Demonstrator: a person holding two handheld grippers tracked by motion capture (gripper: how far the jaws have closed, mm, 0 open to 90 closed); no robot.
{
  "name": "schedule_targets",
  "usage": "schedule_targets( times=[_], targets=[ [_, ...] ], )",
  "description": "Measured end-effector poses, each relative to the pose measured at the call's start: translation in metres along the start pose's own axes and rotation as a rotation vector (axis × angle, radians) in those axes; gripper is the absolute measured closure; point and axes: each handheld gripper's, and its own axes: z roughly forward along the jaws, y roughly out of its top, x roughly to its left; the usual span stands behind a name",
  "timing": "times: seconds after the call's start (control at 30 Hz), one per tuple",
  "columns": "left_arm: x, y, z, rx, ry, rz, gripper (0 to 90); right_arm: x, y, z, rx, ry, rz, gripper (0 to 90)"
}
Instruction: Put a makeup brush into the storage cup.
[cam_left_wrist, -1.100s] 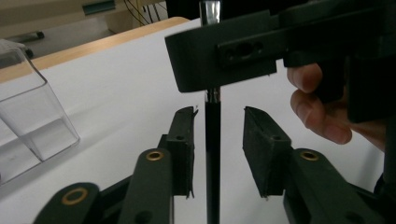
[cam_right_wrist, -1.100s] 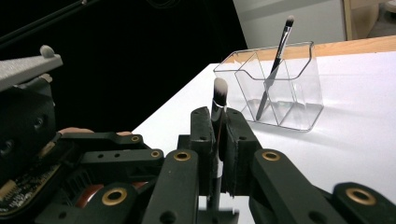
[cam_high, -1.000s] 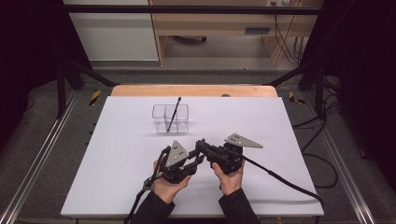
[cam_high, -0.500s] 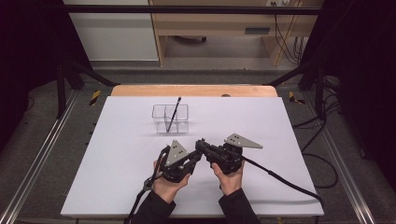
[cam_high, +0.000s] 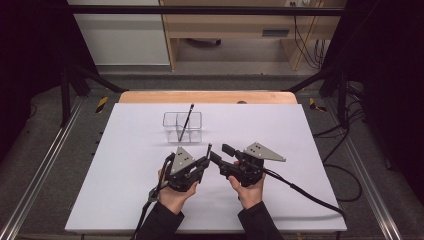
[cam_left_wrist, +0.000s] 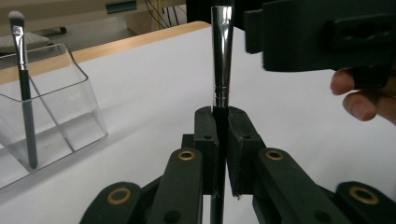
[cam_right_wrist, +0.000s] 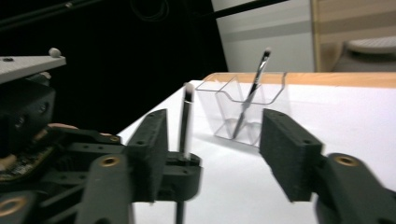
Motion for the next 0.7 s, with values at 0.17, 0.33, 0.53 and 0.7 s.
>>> schedule_targets(
  times=[0.17,0.33,0.53,0.7],
  targets=[
    [0.008,0.002,-0.007,-0.016,0.006,-0.017,83.1,-0.002,0.003,-0.003,0.013,-0.054,-0.055,29.7],
    [0.021,0.006,-0.016,-0.033,0.023,-0.035,83.1,-0.005,0.005,-0.006,0.038,-0.102,-0.099,20.3],
    [0.033,0.015,-0.025,-0.060,0.043,-0.046,83.0,-0.008,0.007,-0.009,0.072,-0.142,-0.134,9.9],
    [0.044,0.025,-0.033,-0.079,0.057,-0.042,83.0,-0.012,0.006,-0.014,0.098,-0.176,-0.149,5.3]
  ],
)
